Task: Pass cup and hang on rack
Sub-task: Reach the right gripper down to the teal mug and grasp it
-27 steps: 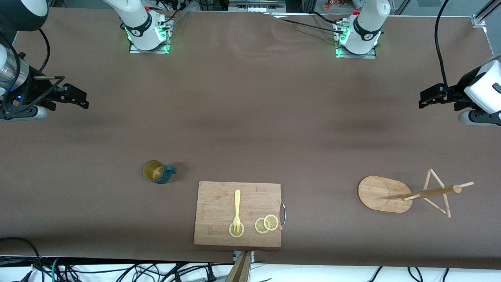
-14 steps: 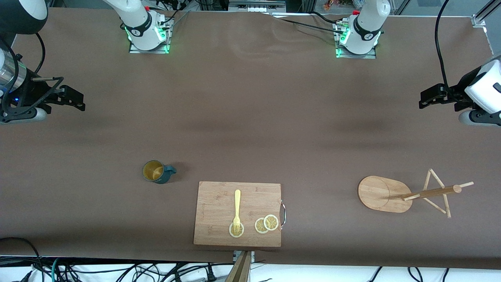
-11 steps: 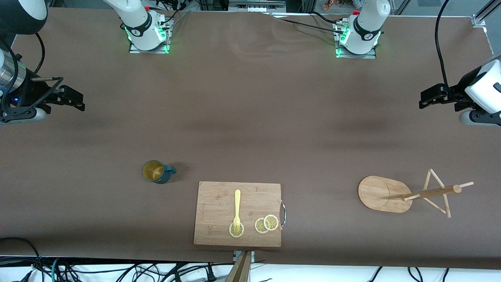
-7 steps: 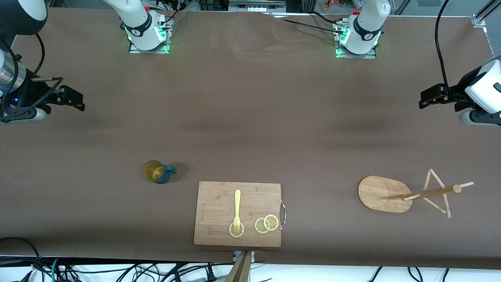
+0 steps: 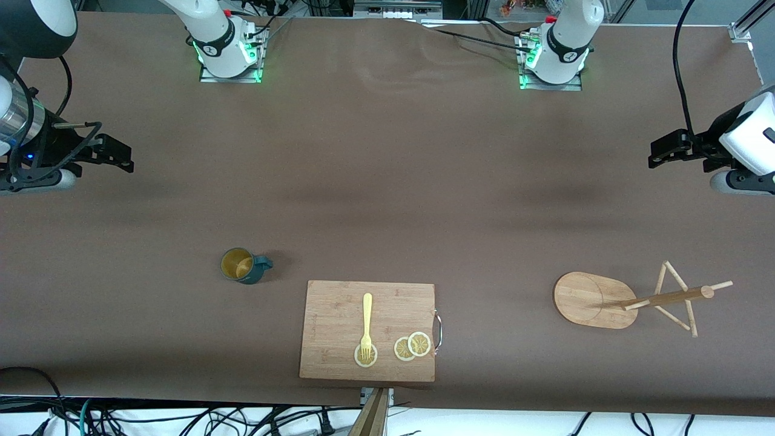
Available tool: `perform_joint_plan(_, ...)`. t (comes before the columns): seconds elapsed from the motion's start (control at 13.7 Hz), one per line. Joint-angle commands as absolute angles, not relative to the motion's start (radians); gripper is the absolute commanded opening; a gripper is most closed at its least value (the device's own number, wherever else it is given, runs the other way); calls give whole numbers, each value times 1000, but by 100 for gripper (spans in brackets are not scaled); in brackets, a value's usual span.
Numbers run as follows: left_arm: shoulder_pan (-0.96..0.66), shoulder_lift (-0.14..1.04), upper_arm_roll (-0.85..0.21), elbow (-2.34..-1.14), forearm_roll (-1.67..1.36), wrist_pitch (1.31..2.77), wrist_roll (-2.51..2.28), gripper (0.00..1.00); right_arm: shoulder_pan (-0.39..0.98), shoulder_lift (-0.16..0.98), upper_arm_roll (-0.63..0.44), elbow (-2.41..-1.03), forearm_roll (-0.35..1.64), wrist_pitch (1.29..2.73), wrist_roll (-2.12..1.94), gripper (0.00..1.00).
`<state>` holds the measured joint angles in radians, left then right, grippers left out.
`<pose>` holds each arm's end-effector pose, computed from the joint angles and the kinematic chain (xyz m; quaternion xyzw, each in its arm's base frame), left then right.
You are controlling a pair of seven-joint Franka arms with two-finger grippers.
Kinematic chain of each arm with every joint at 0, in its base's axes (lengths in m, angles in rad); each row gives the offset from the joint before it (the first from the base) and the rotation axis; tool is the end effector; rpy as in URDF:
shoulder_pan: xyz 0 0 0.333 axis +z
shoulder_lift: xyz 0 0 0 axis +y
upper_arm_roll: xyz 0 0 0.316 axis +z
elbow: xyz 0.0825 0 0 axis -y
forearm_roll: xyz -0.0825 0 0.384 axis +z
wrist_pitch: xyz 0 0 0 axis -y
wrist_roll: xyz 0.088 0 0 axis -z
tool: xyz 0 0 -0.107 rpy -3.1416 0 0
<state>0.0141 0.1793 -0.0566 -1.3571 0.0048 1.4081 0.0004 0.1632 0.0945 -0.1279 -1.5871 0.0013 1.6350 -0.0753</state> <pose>0.5916 -0.0213 0.6076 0.9977 -0.0210 -0.0640 0.0013 0.5850 0.0240 0.5688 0.9982 0.0553 -0.0230 0.0049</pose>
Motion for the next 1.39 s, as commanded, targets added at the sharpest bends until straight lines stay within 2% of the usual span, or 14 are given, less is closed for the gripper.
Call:
perform_joint_plan(0.0, 9, 199, -58, -1316, -2, 1396, -12, 100, 163, 66, -124, -1617, -6, 1649, -86, 100)
perform_joint_plan(0.29, 9, 199, -58, -1316, -3, 1396, -11, 100, 164, 74, -123, -1644, -5, 1678, -86, 100)
perform_joint_plan(0.66, 11, 201, -58, -1316, -3, 1396, -11, 100, 167, 104, -91, -1775, 3, 1862, -84, 100)
perform_joint_plan(1.02, 11, 201, -58, -1316, -3, 1396, -9, 100, 205, 302, -91, -1740, 43, 2043, -83, 100)
perform_joint_plan(1.17, 11, 201, -58, -1316, -2, 1396, -9, 100, 215, 429, -91, -1663, 64, 2104, -69, 100)
perform_joint_plan(1.32, 11, 201, -58, -1316, -3, 1396, -9, 100, 229, 538, -91, -1565, 64, 2108, -66, 99)
